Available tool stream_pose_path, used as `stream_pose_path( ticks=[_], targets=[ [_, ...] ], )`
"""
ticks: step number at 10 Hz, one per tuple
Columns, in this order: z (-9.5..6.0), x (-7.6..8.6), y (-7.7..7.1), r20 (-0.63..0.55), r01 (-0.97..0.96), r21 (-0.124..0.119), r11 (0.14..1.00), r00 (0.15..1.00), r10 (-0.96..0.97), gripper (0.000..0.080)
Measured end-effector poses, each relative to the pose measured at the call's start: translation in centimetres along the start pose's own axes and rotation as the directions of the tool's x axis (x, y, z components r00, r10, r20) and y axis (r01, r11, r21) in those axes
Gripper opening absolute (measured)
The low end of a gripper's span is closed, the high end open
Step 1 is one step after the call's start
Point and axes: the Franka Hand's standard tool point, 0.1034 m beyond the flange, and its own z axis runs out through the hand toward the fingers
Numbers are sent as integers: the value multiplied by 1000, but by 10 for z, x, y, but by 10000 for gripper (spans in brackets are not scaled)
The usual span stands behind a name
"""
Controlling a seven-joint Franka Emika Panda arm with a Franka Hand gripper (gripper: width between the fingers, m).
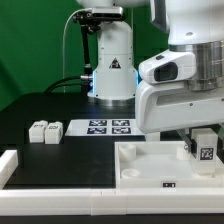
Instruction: Assemble one leg
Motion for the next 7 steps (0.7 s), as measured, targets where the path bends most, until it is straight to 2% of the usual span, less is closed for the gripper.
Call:
stream_pose_path(
  ticks=[2, 5, 7],
  targets=[
    [1, 0, 1, -12, -308, 3, 951, 951, 308, 293],
    [1, -1, 1, -13, -656, 3, 755, 755, 656, 293],
    [2, -1, 1, -11, -824, 7, 566, 566, 824, 293]
  ],
)
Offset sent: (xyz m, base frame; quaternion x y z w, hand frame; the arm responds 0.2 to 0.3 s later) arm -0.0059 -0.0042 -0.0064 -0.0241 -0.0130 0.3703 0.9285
